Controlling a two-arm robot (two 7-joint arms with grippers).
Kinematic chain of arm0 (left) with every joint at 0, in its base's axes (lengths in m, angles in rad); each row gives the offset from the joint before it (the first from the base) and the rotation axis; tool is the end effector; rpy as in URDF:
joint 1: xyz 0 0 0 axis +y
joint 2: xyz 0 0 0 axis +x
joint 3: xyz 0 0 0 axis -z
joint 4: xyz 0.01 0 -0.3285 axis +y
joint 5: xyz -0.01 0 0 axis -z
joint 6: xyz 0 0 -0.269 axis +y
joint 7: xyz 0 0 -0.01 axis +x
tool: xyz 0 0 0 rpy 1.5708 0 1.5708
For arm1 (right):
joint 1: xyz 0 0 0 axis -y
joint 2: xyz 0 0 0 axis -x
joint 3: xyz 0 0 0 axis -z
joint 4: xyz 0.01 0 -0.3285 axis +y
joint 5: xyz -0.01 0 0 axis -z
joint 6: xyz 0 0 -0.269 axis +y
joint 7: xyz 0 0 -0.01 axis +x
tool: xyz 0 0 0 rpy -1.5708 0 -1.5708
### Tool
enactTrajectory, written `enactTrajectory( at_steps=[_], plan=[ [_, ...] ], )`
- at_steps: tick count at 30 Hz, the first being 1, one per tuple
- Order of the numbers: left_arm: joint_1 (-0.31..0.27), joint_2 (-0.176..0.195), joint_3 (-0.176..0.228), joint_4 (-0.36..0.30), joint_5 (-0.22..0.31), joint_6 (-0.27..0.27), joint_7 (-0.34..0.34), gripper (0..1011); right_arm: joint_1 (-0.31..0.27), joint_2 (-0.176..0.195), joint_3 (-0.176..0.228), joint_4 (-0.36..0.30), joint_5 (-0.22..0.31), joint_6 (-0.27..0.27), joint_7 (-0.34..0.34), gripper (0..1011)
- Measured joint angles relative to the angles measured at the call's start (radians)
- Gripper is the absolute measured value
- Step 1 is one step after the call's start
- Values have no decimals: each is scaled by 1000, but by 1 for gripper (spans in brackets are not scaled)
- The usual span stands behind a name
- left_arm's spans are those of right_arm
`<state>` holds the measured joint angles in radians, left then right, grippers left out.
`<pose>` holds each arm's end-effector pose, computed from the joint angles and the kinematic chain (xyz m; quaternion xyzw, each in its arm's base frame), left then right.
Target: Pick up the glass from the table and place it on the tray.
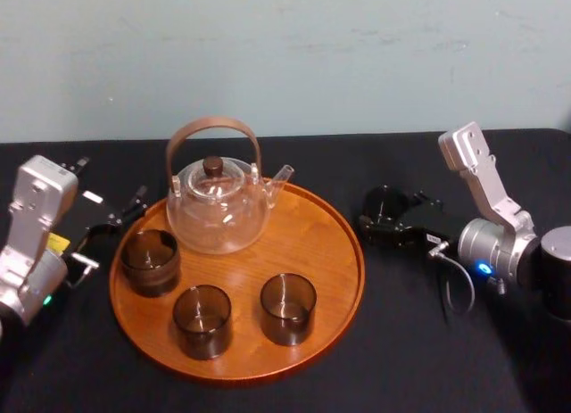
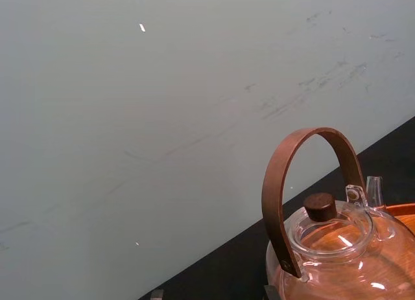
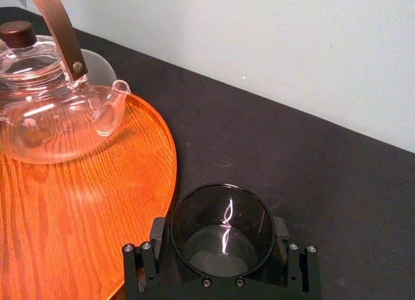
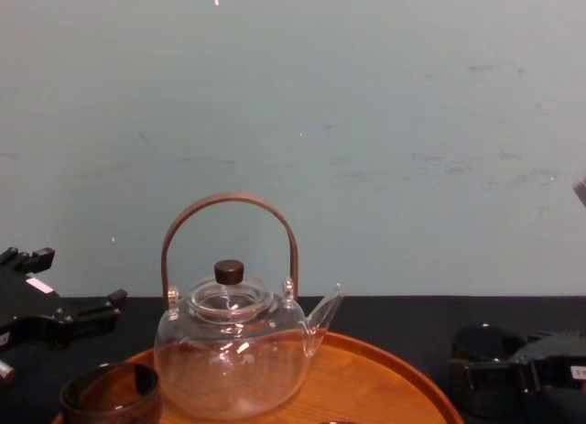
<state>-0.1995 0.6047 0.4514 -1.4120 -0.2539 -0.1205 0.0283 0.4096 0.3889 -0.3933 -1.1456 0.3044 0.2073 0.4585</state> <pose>0.3267 0.1151 -0.3257 0.1415 -0.1325 0.5799 0.7913 0.4018 -0.0799 -0.3252 -0.1796 0.0787 -0.4486 0.8720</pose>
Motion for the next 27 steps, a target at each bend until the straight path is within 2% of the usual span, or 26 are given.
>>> enactTrajectory(
  at_steps=[23, 27],
  plan=[
    [0, 0, 0, 0, 0, 0, 0, 1001, 9, -7, 0, 19, -5, -3, -1, 1003],
    [0, 0, 0, 0, 0, 0, 0, 1001, 9, -6, 0, 18, -5, -3, -1, 930]
  ],
)
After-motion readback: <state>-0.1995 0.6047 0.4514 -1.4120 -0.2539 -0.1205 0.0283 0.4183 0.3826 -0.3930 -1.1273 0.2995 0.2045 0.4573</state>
